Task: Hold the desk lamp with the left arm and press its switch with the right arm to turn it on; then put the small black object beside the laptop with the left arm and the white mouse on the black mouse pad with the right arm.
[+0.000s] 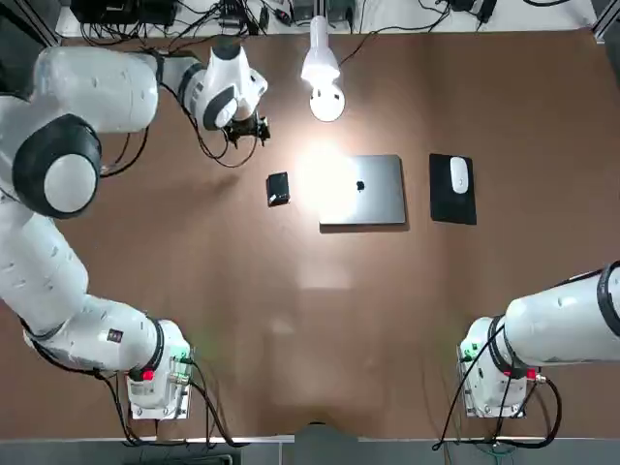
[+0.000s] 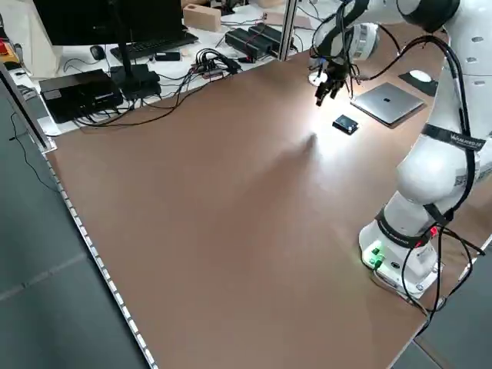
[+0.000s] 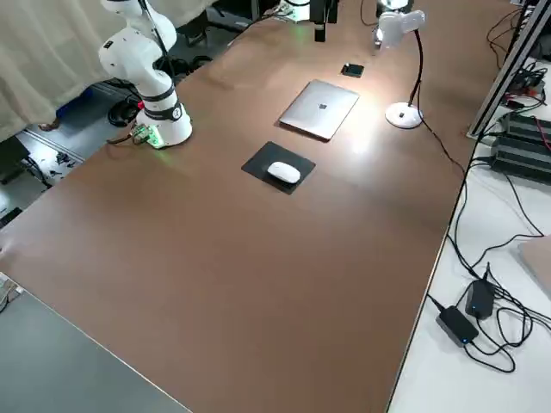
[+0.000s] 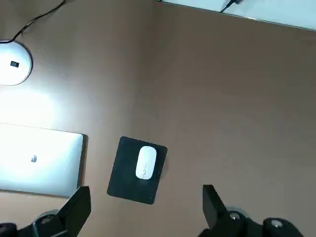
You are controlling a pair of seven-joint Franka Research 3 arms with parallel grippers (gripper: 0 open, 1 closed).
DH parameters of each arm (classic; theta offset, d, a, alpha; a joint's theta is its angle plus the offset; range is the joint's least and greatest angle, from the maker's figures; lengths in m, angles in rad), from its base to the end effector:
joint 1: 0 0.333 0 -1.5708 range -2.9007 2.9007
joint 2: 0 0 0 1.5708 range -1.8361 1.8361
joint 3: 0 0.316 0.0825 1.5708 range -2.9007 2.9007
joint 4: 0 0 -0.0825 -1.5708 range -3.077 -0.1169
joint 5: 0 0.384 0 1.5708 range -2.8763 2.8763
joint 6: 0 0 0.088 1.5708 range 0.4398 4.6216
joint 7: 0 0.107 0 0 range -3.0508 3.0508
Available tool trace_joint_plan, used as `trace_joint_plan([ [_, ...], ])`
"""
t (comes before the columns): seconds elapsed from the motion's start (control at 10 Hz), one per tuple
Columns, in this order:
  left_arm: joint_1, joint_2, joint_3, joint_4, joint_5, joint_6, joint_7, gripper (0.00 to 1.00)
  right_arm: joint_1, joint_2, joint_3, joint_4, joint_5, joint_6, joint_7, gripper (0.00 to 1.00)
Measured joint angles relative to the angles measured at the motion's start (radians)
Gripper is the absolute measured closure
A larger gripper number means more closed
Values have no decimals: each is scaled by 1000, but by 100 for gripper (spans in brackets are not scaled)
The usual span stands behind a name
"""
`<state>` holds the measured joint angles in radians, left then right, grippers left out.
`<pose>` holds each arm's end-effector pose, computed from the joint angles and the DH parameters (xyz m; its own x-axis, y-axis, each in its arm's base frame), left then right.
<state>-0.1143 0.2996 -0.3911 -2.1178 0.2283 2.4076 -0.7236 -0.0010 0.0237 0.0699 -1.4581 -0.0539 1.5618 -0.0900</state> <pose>0.5068 -0.2749 0.2824 0.9970 0.0659 0.0416 0.0668 -0.9976 -0.0206 0.5605 0.0323 0.6638 0.9847 0.1573 0.0750 0.1531 -0.9865 0.0590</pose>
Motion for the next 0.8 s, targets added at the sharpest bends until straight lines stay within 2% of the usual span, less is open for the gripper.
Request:
trace_joint_plan([
  [0.2, 107, -64, -43, 61, -89, -142, 138, 0, 0, 0, 0, 0, 0, -3, 0, 0],
  [0.5, 198, -132, -48, 257, -130, -381, 248, 0, 0, 0, 0, -1, 0, -5, 0, 0],
  [0.6, 208, -149, -27, 321, -165, -443, 300, 0, 0, 0, 0, -2, 0, -5, 0, 0],
  [0.8, 193, -179, 91, 451, -224, -587, 432, 0, 0, 1, 0, -3, 0, -4, 0, 0],
])
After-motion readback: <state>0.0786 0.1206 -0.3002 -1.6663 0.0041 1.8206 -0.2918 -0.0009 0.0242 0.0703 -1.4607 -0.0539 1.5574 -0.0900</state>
